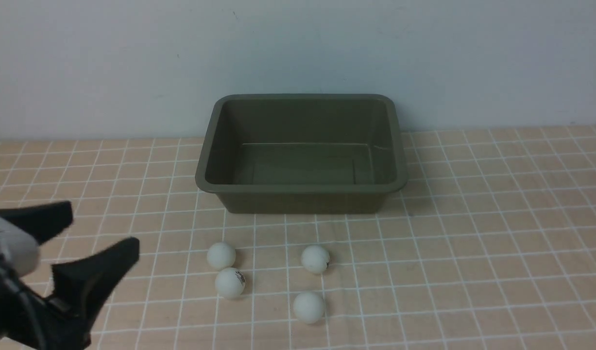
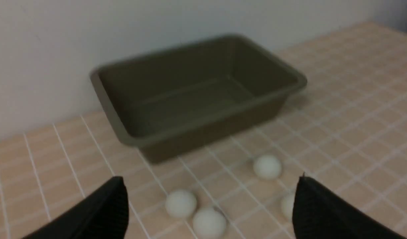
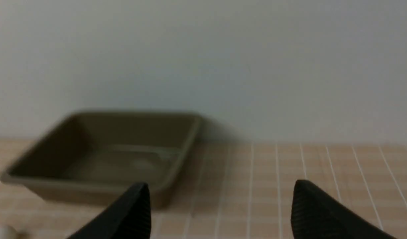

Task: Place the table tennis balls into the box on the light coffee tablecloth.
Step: 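Reach for and grasp a ping pong ball on the table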

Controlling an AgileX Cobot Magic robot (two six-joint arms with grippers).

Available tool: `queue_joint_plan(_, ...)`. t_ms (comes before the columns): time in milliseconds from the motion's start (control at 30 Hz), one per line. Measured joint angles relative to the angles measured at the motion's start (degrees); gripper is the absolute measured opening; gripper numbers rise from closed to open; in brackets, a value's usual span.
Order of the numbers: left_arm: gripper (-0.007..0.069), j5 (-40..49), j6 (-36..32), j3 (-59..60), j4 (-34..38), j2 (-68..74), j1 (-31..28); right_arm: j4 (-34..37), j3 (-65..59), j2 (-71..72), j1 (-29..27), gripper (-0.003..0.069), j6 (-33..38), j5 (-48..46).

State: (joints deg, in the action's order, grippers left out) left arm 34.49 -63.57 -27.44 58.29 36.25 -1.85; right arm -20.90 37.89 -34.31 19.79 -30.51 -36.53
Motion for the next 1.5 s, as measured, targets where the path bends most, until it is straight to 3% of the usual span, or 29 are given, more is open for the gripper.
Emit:
queue_joint_plan(133,0.0572,3.8,4.6,0.0,-4.5,5.5,0.0,2.6,2.8,-7.9,0.0,0.0513,1.0,-9.0)
queue_joint_plan(300,0.0572,9.0,21.7,0.0,-15.5,12.6,0.0,9.8,6.9,-18.0,0.0,0.0513,9.7,-16.3)
queue_joint_plan(500,0.0572,11.9,40.7,-2.3,-32.8,16.6,0.0,26.9,10.2,-26.1,0.0,0.0513,23.5,-16.9)
queue_joint_plan(733,0.0572,12.2,51.9,-6.3,-45.2,17.0,0.0,45.6,10.6,-34.7,1.4,0.0513,36.5,-16.2)
queue_joint_plan(900,0.0572,15.2,55.9,-6.7,-48.2,17.0,0.0,53.5,11.6,-41.6,9.0,0.0508,42.4,-13.7)
queue_joint_plan(1033,0.0572,17.9,56.4,-6.7,-48.2,17.0,0.0,53.2,15.7,-47.5,15.2,0.0491,42.6,-12.2)
queue_joint_plan(1200,0.0572,21.1,56.4,-6.8,-48.2,17.0,0.0,44.2,25.6,-56.8,20.6,0.0473,36.6,-12.4)
queue_joint_plan(1367,0.0572,22.1,56.4,-6.8,-48.2,17.0,0.0,35.5,33.9,-64.6,21.2,0.0472,30.0,-15.7)
queue_joint_plan(1500,0.0572,22.1,56.4,-6.8,-48.2,17.0,0.0,34.1,38.1,-68.5,21.2,0.0472,28.7,-17.6)
